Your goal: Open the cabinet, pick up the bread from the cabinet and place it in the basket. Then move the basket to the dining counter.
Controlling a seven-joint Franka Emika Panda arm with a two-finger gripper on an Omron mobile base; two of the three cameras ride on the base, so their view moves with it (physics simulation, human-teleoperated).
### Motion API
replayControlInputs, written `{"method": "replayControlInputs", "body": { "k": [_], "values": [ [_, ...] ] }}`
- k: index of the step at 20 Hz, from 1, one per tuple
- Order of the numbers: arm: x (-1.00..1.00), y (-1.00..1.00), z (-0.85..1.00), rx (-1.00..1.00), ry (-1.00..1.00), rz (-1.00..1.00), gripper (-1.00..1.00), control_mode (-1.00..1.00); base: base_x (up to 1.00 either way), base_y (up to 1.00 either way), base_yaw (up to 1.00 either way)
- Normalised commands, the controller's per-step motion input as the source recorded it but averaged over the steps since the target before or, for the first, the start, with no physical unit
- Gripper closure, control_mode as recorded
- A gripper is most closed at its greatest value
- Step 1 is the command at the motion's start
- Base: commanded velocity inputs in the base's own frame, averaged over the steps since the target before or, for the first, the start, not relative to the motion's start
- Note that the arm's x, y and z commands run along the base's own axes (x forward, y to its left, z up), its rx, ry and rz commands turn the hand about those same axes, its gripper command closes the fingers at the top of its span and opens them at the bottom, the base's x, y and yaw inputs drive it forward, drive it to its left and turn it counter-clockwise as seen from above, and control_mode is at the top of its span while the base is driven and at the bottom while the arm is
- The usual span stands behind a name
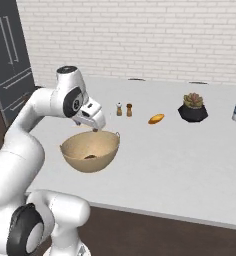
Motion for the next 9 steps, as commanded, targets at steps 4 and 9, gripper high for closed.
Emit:
{"method": "replayControlInputs", "body": {
  "k": [4,9],
  "values": [
    [-1.0,0.43,0.85,0.0,-0.48,0.18,-1.0,-1.0,0.0,0.0,0.0],
    [-1.0,0.38,0.7,-0.01,-0.49,0.24,-1.0,-1.0,0.0,0.0,0.0]
  ]
}}
